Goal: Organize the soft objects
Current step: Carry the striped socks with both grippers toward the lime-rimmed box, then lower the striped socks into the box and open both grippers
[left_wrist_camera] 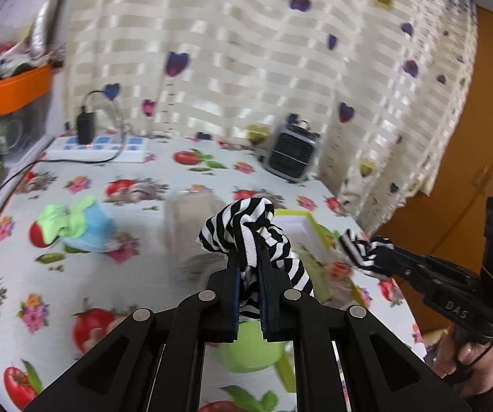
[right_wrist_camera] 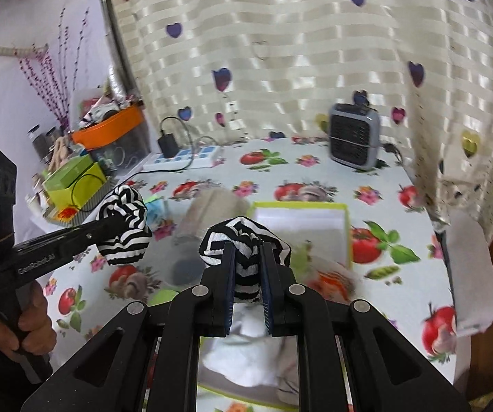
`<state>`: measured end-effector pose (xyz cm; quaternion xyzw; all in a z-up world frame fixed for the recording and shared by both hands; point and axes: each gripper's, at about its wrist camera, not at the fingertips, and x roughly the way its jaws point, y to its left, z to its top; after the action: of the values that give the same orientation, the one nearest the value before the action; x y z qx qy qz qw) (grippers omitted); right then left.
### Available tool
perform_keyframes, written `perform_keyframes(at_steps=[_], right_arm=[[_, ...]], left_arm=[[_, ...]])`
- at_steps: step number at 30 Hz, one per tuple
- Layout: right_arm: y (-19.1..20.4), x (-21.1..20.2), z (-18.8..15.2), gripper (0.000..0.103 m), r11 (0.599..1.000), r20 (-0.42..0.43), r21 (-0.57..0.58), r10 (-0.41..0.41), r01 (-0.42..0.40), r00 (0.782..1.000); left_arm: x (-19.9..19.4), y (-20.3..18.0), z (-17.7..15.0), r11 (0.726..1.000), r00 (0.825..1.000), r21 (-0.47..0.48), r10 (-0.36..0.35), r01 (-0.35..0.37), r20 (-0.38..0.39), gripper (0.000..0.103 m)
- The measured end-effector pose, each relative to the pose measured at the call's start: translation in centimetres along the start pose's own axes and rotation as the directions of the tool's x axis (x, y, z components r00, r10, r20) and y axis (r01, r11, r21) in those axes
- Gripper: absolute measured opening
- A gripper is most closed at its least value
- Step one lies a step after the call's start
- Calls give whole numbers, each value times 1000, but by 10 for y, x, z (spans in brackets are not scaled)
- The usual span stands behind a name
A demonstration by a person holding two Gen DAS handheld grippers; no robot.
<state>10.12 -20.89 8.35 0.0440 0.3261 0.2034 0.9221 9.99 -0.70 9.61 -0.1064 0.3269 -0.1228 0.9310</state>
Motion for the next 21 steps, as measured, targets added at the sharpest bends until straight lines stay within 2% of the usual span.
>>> perform_keyframes(at_steps=[8,13,18,21], right_arm=[[-24,7,-16,14,999,-39,34,-26,27,999],[-28,19,-31,14,999,-85,27,-40,43,996],[-33,41,-53,14,999,-174,14,-49,52,984],[-33,40,-56,20,998,-168,-3,-61,62,984]], left_arm=[[19,-37,-12,995,995,63,-79,83,-63,8],[42,-49,-25,990,985,79,-108,119,-133,8],[62,-55,-33,985,974,94,-128,148,-187,9],[78,-59,-39,981,965,104,-137,163,-223,9]])
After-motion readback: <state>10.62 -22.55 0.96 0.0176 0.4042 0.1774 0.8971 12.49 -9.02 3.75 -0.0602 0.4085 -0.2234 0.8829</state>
